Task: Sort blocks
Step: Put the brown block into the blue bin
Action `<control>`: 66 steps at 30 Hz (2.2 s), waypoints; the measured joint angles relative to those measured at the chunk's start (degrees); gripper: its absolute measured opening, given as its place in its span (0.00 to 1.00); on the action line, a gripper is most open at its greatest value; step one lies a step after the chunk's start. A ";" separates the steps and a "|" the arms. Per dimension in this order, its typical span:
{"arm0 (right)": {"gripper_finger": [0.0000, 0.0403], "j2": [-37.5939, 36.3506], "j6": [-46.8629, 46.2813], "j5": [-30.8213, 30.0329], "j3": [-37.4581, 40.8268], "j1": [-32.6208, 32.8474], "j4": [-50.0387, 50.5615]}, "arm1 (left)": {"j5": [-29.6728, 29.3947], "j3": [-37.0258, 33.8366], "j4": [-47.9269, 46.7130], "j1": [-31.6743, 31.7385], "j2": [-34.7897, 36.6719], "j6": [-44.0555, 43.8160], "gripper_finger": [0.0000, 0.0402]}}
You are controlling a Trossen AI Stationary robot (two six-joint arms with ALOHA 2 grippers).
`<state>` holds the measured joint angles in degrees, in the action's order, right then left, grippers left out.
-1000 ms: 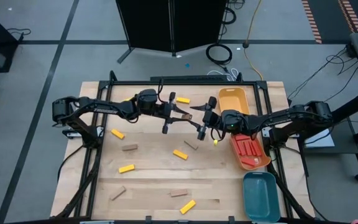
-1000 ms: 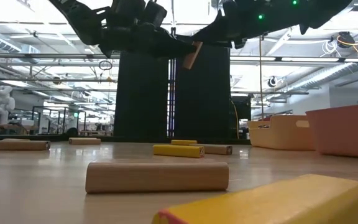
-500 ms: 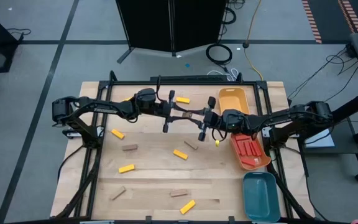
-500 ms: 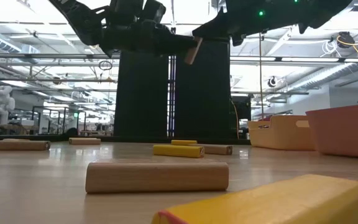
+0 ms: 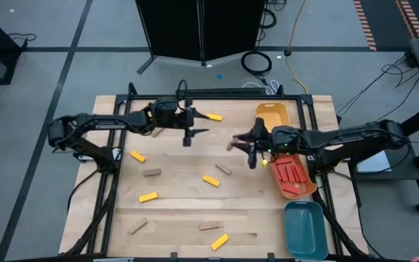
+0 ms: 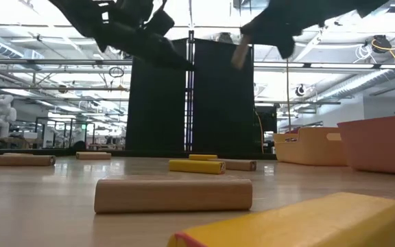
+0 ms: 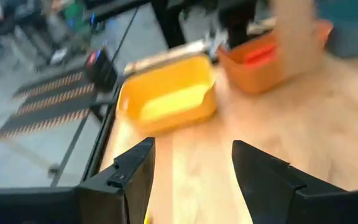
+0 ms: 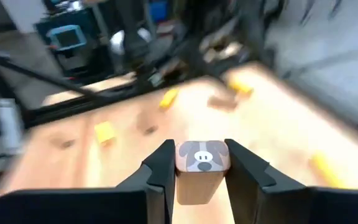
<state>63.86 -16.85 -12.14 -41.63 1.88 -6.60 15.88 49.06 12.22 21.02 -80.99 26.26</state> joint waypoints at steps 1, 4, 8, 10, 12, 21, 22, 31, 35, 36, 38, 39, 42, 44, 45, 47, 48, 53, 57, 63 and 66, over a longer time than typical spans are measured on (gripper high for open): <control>0.20 -0.93 -3.38 1.77 0.00 0.45 2.22 | -0.87 0.00 -1.28 0.36 0.68 0.00 0.52; 0.21 -3.19 -13.09 8.07 0.00 2.37 7.15 | -1.81 0.00 -6.16 1.70 2.34 -0.03 0.52; 0.21 -4.43 -28.86 18.37 -0.87 4.79 14.72 | -1.97 0.00 -8.62 2.66 2.42 -0.26 0.52; 0.21 -4.32 -37.98 24.35 -2.49 6.67 19.97 | -1.97 0.00 -9.15 2.75 2.36 -0.39 0.52; 0.21 -3.65 -47.41 29.56 -3.98 9.13 24.74 | -1.97 0.00 -9.56 2.75 2.25 -0.44 0.52; 0.21 -2.76 -81.75 36.29 -4.57 25.96 45.36 | 3.25 -0.02 -13.97 -0.88 2.16 -4.87 0.52; 0.21 -2.66 -83.96 36.22 -4.57 27.83 47.54 | 4.52 -0.02 -14.05 -1.68 2.16 -5.27 0.52; 0.22 1.05 -91.13 33.25 -4.55 38.91 53.22 | 3.71 -0.11 -13.74 -15.40 -0.06 -13.74 0.52; 0.22 3.95 -92.47 33.22 -4.55 42.44 54.75 | -3.66 -0.11 -8.93 -22.45 -3.34 -17.43 0.52; 0.22 4.82 -92.42 33.25 -4.55 43.14 55.30 | -4.20 -0.09 -7.06 -23.86 -4.35 -18.40 0.52; 0.23 6.61 -91.88 33.25 -4.55 44.46 55.48 | -4.22 -0.09 -4.95 -26.73 -6.27 -20.32 0.52; 0.24 7.46 -91.40 33.38 -4.55 45.02 55.33 | -4.20 -0.09 -3.50 -28.24 -7.45 -21.52 0.52; 0.31 9.58 -89.47 33.47 -4.55 46.18 54.53 | -4.20 -0.07 0.08 -32.81 -11.03 -24.49 0.52; 0.37 10.55 -87.78 33.96 -4.55 46.68 54.46 | -4.25 -0.07 2.90 -35.68 -13.56 -26.49 0.52; 0.40 10.97 -86.80 34.79 -4.55 46.67 54.78 | -4.35 -0.06 4.03 -37.04 -14.64 -27.69 0.52; 0.46 11.36 -84.49 36.50 -4.55 46.65 55.02 | -5.84 0.65 5.02 -39.70 -16.67 -30.02 0.52; 0.49 11.36 -83.57 36.86 -4.52 46.63 55.23 | -7.52 1.23 5.16 -41.10 -17.50 -31.14 0.52; 0.58 11.00 -81.57 36.77 -4.54 46.63 55.37 | -20.39 4.00 5.52 -48.42 -21.26 -34.38 0.52; 0.58 10.84 -79.93 32.34 -4.52 47.18 54.95 | -27.60 5.59 5.42 -52.40 -25.17 -38.47 0.52; 0.55 10.77 -77.08 29.06 -4.52 47.49 51.43 | -32.33 6.84 8.16 -56.20 -30.58 -47.93 0.52; 0.55 10.77 -75.47 26.52 -4.52 47.49 49.81 | -37.79 7.35 8.88 -58.10 -32.51 -49.80 0.52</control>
<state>74.63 -92.32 14.37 -46.15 49.36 43.21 -21.91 56.41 21.10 -37.09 -113.49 -23.53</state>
